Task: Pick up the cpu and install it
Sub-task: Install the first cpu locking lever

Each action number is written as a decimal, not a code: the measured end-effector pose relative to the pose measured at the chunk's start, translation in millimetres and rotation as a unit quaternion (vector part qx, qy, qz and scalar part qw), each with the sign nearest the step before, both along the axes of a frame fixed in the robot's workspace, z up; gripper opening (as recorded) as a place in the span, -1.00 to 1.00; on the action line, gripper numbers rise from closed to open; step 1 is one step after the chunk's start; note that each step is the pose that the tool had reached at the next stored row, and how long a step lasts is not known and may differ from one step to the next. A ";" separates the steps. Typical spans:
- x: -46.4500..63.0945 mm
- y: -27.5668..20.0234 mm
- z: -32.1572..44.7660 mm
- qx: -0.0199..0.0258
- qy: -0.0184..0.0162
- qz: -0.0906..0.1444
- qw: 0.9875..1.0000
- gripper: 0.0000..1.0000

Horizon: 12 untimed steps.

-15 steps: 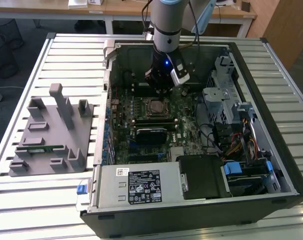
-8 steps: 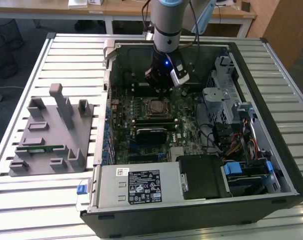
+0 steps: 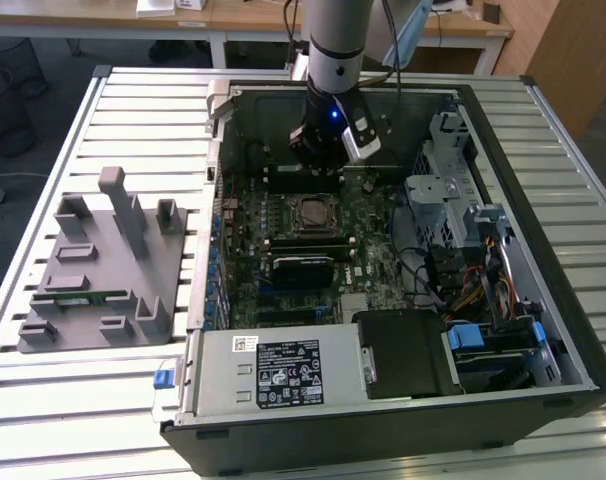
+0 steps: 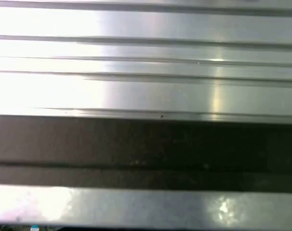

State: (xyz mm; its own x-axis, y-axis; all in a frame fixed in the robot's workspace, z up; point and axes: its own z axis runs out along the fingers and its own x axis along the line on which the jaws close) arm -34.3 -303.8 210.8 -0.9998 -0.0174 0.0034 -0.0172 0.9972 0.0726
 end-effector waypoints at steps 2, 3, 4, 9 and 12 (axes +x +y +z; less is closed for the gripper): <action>0.0 -0.5 0.0 0.000 0.000 0.000 1.000 -0.79; 0.0 -0.9 0.1 0.000 0.000 0.000 1.000 -0.79; 0.0 -1.4 0.1 0.000 0.000 0.000 1.000 -0.79; 0.0 -3.2 0.0 0.000 0.000 0.000 1.000 -0.79; 0.1 -3.6 0.0 0.000 0.000 0.000 1.000 -0.79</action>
